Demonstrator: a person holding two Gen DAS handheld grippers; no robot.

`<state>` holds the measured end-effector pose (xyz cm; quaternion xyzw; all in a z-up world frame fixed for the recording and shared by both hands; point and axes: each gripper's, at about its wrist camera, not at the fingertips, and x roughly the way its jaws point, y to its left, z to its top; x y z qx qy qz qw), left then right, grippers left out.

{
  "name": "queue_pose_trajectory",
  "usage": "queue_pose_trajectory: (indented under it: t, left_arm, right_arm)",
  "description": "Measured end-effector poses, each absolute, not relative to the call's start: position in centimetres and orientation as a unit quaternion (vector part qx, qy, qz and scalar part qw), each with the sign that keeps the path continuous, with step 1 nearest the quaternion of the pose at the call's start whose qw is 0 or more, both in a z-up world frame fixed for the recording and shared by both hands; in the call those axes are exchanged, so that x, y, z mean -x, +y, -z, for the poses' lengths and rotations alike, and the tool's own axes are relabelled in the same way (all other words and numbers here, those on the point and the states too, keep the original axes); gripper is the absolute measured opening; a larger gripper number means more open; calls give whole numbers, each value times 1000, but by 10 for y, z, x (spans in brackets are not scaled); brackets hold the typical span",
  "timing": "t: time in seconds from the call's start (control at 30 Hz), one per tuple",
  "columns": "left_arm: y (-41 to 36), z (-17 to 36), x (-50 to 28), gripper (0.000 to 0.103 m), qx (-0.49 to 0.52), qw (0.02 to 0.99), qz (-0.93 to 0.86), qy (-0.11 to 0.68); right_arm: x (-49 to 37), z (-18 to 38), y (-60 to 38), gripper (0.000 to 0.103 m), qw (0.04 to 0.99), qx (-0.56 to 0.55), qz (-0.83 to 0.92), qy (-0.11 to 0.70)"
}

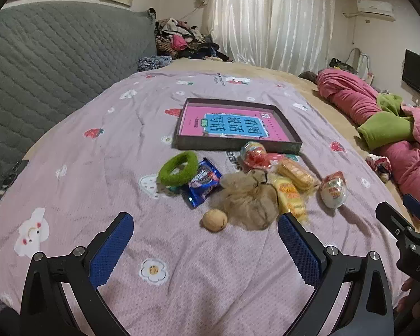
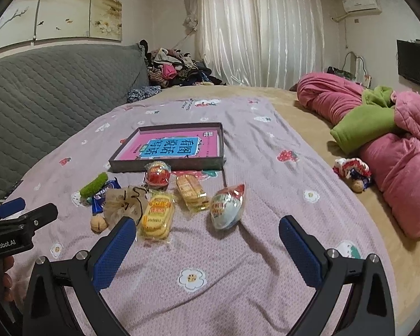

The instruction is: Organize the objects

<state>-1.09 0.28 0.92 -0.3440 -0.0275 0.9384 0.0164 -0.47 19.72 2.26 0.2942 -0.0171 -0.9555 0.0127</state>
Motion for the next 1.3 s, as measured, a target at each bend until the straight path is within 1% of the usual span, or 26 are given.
queue_pose_trajectory:
  t: [0.13,0.23,0.43,0.67,0.87,1.13,1.3]
  left_arm:
    - [10,-23,17,103,330,20,-944,-17]
    - [13,-31,29,103,333,34,-942,-27]
    - [15,-32,55,103,348,41,-936,-41]
    - [21,-36,89,103,358,42,-932,-35]
    - [30,-30,115,103,373,55,-925,-44]
    - [48,4,124,103,400,78,-912,-48]
    - [52,20,124,102,403,78,-910,-51]
  right_arm:
    - [15,-32,200,103,12,-294,956,-17]
    - [23,-38,202,103,6,-293,956,-13]
    - [43,-46,211,103,6,-298,954,-23]
    - [75,-53,219,103,6,-308,951,-24]
    - [99,-33,220,103,3,-342,939,-27]
    - [112,13,228,103,-11,-383,924,-14]
    - [120,23,235,103,-6,-395,918,-27]
